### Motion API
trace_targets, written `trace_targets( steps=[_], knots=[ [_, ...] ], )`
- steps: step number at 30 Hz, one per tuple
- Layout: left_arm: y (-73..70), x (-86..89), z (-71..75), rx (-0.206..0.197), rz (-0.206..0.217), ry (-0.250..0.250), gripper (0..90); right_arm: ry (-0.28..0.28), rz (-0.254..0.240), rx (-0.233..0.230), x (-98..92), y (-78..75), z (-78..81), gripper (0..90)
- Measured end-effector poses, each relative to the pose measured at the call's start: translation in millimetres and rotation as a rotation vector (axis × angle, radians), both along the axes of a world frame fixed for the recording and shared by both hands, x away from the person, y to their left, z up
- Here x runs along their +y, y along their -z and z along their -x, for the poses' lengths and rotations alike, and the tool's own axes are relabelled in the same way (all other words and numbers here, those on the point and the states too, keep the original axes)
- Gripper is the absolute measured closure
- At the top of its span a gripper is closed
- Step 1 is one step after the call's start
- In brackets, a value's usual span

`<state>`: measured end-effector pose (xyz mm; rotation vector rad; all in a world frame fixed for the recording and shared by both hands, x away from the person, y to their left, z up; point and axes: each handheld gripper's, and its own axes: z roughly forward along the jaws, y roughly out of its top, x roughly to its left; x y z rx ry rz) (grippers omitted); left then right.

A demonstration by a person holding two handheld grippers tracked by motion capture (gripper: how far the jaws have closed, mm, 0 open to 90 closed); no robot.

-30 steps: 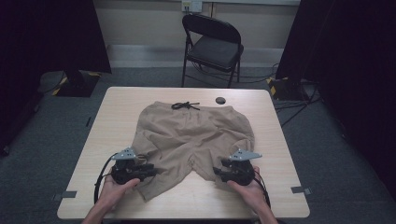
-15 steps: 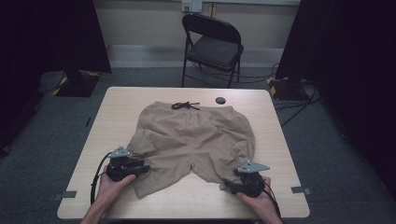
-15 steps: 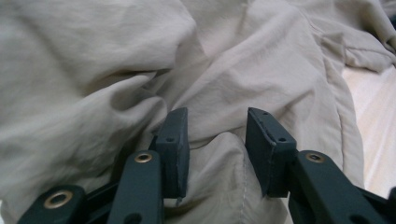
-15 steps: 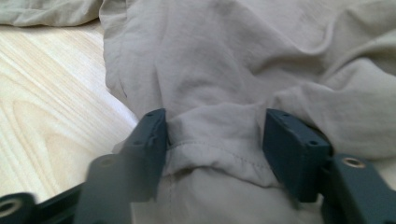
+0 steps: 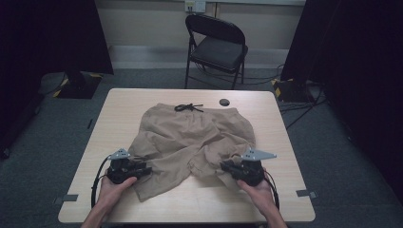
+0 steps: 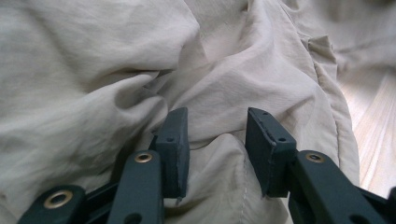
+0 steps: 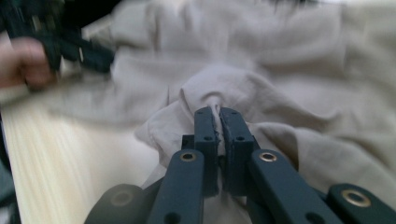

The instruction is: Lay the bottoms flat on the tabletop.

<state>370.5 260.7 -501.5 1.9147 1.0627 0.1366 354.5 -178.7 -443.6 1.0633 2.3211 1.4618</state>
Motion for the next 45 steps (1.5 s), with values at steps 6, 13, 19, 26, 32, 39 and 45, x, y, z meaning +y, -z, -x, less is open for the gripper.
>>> trace_targets(
  steps=[6,13,19,26,32,39,45],
  knots=[
    [0.1,1.3,-0.7,-0.003,-0.003,0.010,59.5,0.030,-0.094,-0.038,9.4,-30.3,-46.0,85.1],
    [0.1,1.5,-1.0,-0.001,-0.002,0.013,59.6,0.165,-0.014,0.066,3.8,-1.4,-103.1,81.1],
    [0.3,1.5,-0.8,-0.002,0.000,0.012,59.5,0.237,0.064,0.141,-0.9,35.2,-117.0,74.6],
    [0.3,1.5,-0.5,-0.002,0.000,0.011,59.5,0.249,0.044,0.108,-14.3,24.4,-99.5,54.7],
    [0.4,1.0,-0.3,-0.002,0.003,0.008,59.1,0.224,-0.005,0.019,-15.5,-4.8,-70.7,52.4],
    [0.5,1.0,-0.4,-0.003,0.004,0.011,58.8,0.166,0.040,0.021,2.9,11.5,-53.8,61.0],
    [0.4,0.8,-0.2,-0.004,0.002,0.012,58.5,0.208,0.080,0.047,14.9,25.9,-71.2,47.5]
  ],
)
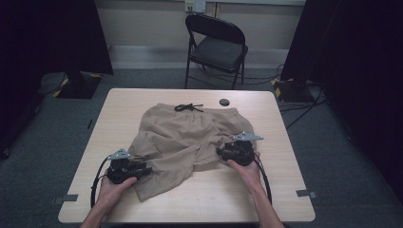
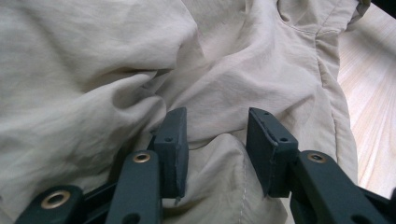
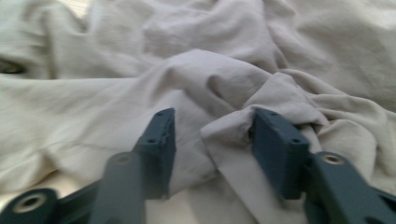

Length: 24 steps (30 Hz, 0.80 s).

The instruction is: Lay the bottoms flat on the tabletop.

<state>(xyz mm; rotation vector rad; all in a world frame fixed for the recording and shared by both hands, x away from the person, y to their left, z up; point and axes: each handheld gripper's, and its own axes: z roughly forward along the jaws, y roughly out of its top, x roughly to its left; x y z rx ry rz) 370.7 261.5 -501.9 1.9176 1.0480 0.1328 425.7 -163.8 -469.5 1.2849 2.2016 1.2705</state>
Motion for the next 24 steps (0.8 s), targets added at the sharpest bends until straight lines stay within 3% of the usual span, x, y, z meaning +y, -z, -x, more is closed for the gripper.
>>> trace_targets(
  steps=[2,4,7,12,22,24],
  knots=[
    [0.1,0.1,0.0,0.000,0.000,0.001,58.3,0.038,0.042,0.009,0.8,7.4,-7.7,46.0],
    [0.1,0.1,0.0,0.000,0.001,0.001,58.3,0.062,0.049,0.020,-1.7,11.7,-11.8,52.0],
    [0.3,0.1,0.2,0.000,0.003,-0.001,58.2,0.117,0.005,0.013,-9.8,9.8,-12.6,65.1],
    [0.3,0.2,0.2,0.000,0.003,-0.001,58.2,0.131,-0.035,-0.018,-26.8,-0.5,-4.1,81.5],
    [0.4,0.4,0.3,0.002,0.004,-0.002,58.2,0.182,-0.096,-0.048,-68.1,-8.9,32.8,84.2],
    [0.3,0.3,0.4,0.002,0.001,-0.003,58.2,0.193,-0.088,-0.051,-76.1,-9.0,41.9,84.2]
  ],
)
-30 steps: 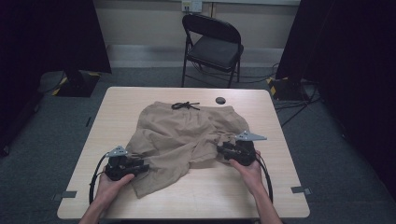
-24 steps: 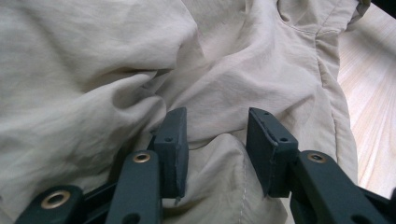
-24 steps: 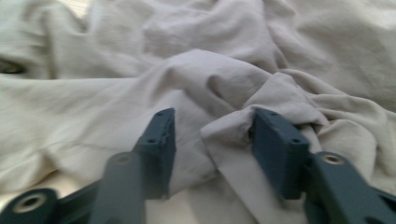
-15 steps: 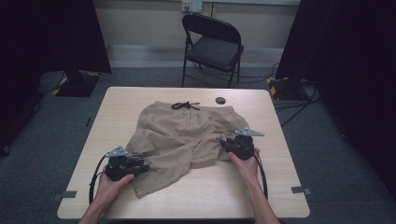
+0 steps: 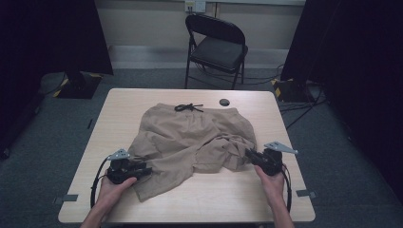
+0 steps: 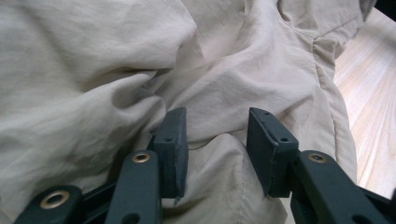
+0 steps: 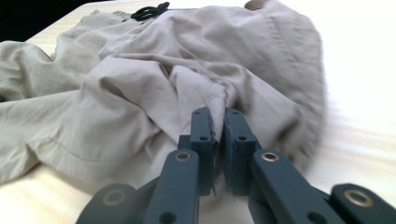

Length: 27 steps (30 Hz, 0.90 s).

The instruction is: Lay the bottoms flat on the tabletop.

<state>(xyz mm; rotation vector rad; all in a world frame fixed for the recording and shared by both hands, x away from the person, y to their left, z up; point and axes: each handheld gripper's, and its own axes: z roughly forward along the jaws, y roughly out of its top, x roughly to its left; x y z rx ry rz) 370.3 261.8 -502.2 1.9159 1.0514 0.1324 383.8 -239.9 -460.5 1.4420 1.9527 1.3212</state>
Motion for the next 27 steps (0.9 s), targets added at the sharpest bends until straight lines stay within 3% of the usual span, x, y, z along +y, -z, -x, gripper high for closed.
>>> trace_targets(
  steps=[5,7,11,13,17,19,22,25,27],
  knots=[
    [0.0,-0.1,0.0,0.000,0.001,0.000,58.2,0.048,0.005,-0.013,-25.4,-1.9,24.7,85.5],
    [0.4,0.2,-0.4,0.000,0.009,0.004,58.2,0.088,0.029,-0.009,-37.1,-1.2,34.1,85.9],
    [0.4,0.2,-0.4,0.000,0.010,0.004,58.2,0.141,0.064,0.031,-57.7,7.1,42.9,86.1],
    [0.0,0.4,-0.4,0.002,0.004,0.005,58.2,0.168,0.110,0.064,-67.2,14.4,46.2,86.0],
    [0.3,0.2,-0.5,0.002,0.009,0.000,58.3,0.181,0.111,0.100,-76.9,24.4,54.4,82.7],
    [0.0,-0.7,-0.1,-0.001,0.004,-0.002,58.2,0.165,0.115,0.072,-72.9,21.2,56.8,73.2],
    [-0.8,-1.7,0.6,0.001,-0.004,-0.006,58.1,0.141,0.082,0.001,-64.3,8.0,58.7,61.1],
    [-2.4,-3.7,2.1,-0.002,-0.012,-0.002,57.8,0.102,0.060,-0.040,-50.1,-3.6,59.6,59.1],
    [-5.1,-4.9,3.0,-0.005,-0.009,0.006,57.8,0.088,0.087,-0.077,-37.7,-9.9,60.1,58.4]
  ],
)
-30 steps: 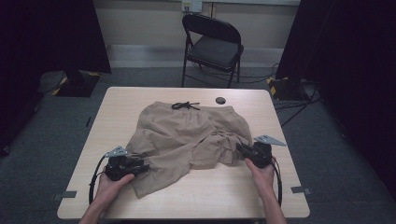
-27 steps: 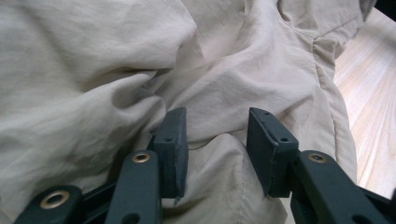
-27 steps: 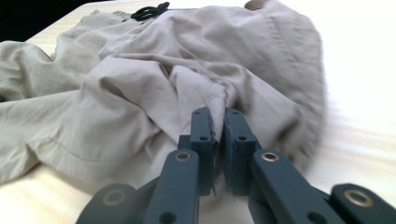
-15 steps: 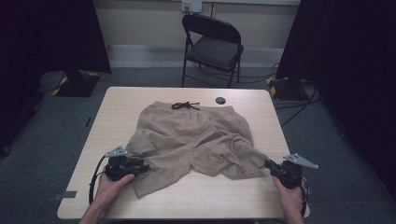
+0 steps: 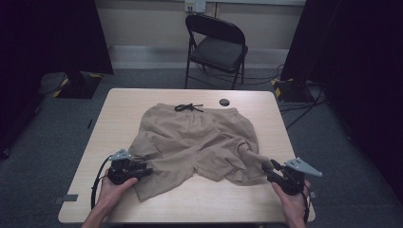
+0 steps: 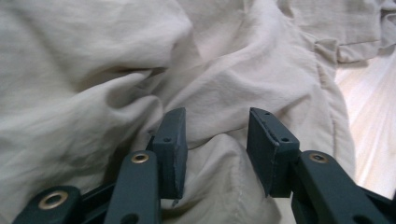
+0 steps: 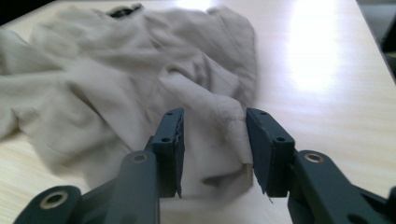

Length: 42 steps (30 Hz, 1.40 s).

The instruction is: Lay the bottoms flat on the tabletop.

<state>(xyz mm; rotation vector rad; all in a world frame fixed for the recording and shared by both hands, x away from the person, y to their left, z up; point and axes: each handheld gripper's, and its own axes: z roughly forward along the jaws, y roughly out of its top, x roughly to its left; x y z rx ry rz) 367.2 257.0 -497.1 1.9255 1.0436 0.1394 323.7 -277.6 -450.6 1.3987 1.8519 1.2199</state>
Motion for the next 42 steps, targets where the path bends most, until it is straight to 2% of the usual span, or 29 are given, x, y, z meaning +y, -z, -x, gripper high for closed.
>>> trace_targets(
  steps=[2,7,9,10,13,15,18,22,23,24,26,28,30,33,36,40,42],
  knots=[
    [-5.6,-2.9,1.2,-0.014,0.022,0.008,58.2,-0.040,-0.036,0.003,7.1,-4.1,-3.4,57.6],
    [-23.2,-14.5,3.4,-0.058,0.045,0.046,59.8,-0.098,-0.043,-0.003,27.5,-9.7,-14.6,52.3],
    [-27.9,-21.9,2.4,-0.069,0.047,0.069,60.8,-0.138,-0.060,0.000,35.2,-10.9,-20.2,52.9],
    [-29.6,-26.1,1.4,-0.070,0.048,0.079,60.9,-0.145,-0.054,0.002,40.6,-10.4,-22.7,52.9],
    [-31.9,-38.1,-3.3,-0.071,0.062,0.098,62.0,-0.211,-0.046,0.037,56.8,-4.9,-29.3,53.9],
    [-33.4,-47.5,-6.9,-0.076,0.058,0.113,62.0,-0.236,-0.035,0.056,66.0,2.0,-34.3,52.7],
    [-36.4,-59.4,-11.3,-0.083,0.070,0.131,62.0,-0.261,-0.031,0.096,72.5,15.9,-45.4,47.3],
    [-37.0,-72.5,-15.3,-0.080,0.081,0.145,61.6,-0.258,0.021,0.129,77.6,26.8,-60.3,43.9],
    [-37.1,-74.1,-15.8,-0.077,0.082,0.147,61.1,-0.255,0.024,0.135,78.2,29.0,-63.7,44.8],
    [-37.5,-76.1,-16.5,-0.079,0.083,0.150,60.8,-0.254,0.028,0.141,78.7,30.7,-65.8,49.8],
    [-38.5,-80.7,-17.4,-0.081,0.082,0.154,60.4,-0.261,0.021,0.160,80.4,33.9,-69.6,68.0],
    [-39.8,-84.1,-18.0,-0.082,0.075,0.161,59.9,-0.283,-0.008,0.172,82.5,33.7,-71.2,81.8],
    [-41.1,-87.5,-18.2,-0.083,0.084,0.167,59.6,-0.317,-0.024,0.158,86.9,27.8,-69.3,89.7],
    [-43.0,-94.6,-18.8,-0.088,0.093,0.179,58.1,-0.376,-0.074,0.132,96.6,7.7,-64.2,90.0],
    [-43.6,-103.4,-19.1,-0.082,0.097,0.196,52.8,-0.432,-0.086,0.102,109.2,-14.1,-63.3,90.0],
    [-48.3,-120.7,-21.0,-0.089,0.104,0.245,44.0,-0.466,-0.085,0.063,125.8,-35.4,-69.8,90.0],
    [-51.2,-126.0,-22.7,-0.094,0.128,0.260,38.6,-0.474,-0.098,0.051,132.3,-40.9,-74.1,90.0]
  ],
)
